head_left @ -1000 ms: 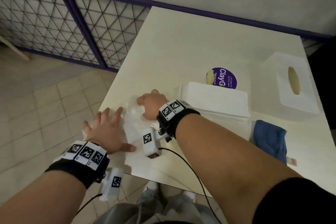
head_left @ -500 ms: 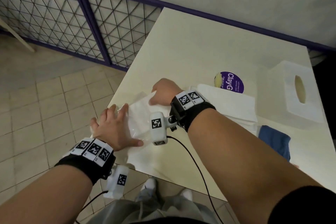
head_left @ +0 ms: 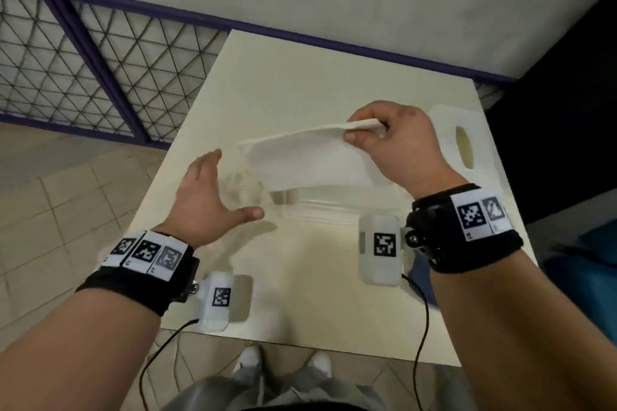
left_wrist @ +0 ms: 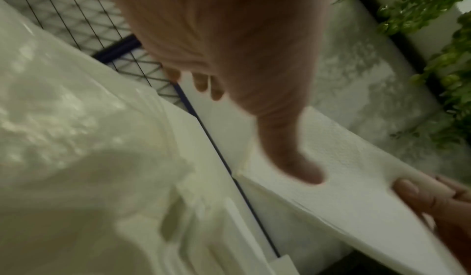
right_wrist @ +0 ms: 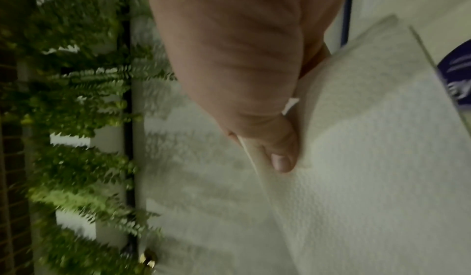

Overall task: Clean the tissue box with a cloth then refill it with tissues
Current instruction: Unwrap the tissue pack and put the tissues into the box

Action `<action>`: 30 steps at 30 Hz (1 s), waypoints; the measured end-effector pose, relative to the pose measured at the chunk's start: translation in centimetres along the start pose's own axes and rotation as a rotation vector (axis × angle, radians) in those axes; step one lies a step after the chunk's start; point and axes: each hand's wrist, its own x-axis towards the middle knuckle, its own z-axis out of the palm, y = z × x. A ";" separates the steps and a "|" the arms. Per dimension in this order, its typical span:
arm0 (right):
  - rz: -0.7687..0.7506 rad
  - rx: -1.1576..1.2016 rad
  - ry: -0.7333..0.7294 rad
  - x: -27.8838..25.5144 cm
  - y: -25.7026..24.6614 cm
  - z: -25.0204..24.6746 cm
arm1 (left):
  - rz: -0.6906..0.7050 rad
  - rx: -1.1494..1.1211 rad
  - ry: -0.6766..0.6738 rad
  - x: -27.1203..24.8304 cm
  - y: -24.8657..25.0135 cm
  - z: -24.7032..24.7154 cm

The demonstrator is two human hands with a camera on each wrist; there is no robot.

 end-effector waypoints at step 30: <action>0.485 0.311 0.168 -0.2 14.9 1.7 | -0.097 -0.446 0.089 6.0 8.6 8.7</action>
